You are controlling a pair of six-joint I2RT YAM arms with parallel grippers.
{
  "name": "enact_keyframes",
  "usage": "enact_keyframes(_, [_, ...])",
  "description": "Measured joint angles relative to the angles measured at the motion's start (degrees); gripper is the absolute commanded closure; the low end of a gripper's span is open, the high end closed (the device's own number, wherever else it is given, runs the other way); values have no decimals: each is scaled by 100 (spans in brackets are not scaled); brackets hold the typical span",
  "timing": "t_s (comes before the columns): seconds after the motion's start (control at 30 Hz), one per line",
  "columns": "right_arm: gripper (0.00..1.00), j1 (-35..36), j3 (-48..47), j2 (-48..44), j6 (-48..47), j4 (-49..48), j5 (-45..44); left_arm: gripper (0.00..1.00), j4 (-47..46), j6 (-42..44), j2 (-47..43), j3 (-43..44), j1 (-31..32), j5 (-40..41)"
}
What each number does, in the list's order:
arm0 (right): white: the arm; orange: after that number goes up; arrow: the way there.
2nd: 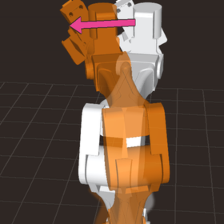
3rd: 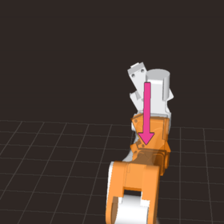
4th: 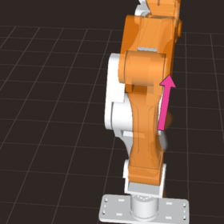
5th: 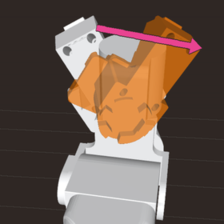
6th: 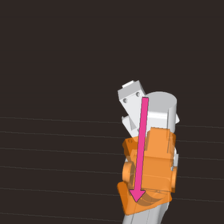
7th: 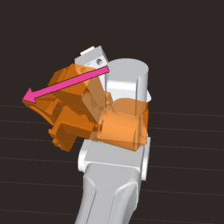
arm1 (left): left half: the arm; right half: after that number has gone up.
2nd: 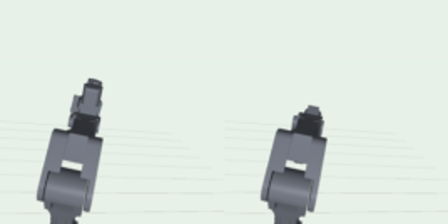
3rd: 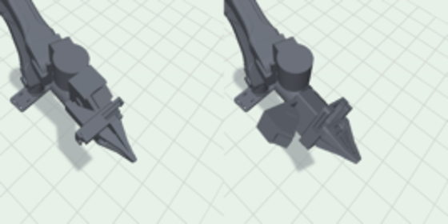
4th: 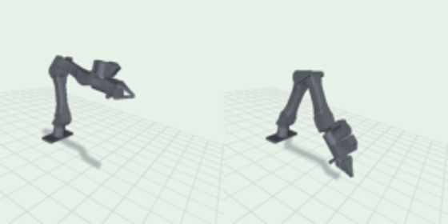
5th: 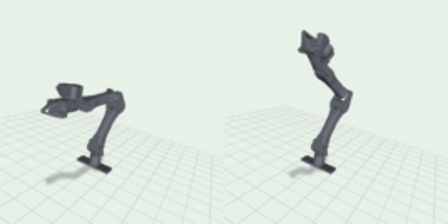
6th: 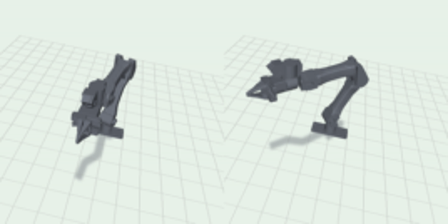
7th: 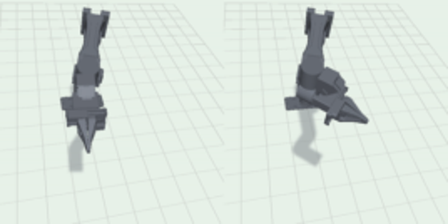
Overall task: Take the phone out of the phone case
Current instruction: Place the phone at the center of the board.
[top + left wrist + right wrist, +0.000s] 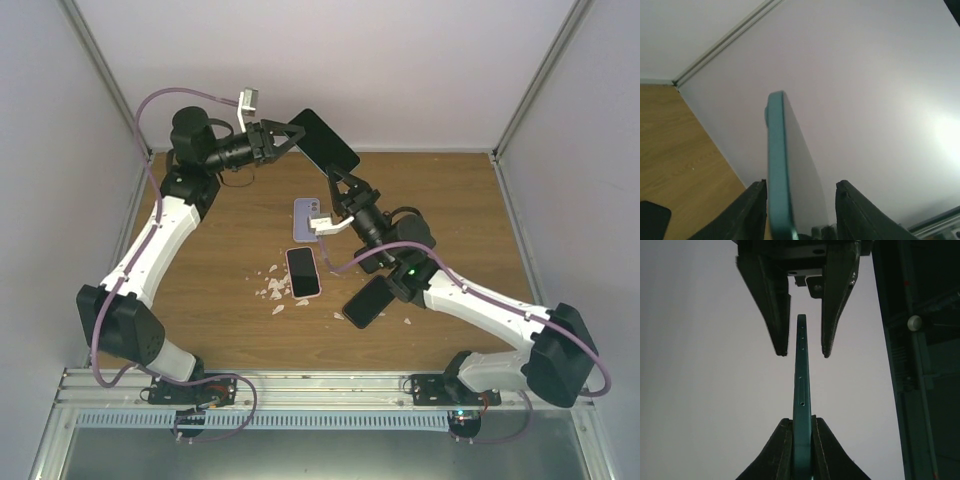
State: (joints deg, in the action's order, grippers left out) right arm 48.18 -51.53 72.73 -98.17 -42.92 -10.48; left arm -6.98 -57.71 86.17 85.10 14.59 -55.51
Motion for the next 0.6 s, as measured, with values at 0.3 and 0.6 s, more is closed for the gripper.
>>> enact_keyframes(0.3, [92,20,205,136,-162,-186,-17,100,-323,-557,111,-260,0,31])
enact_keyframes(0.6, [41,42,245,105,17,-142,-166,100,-391,-459,111,-295,-11,20])
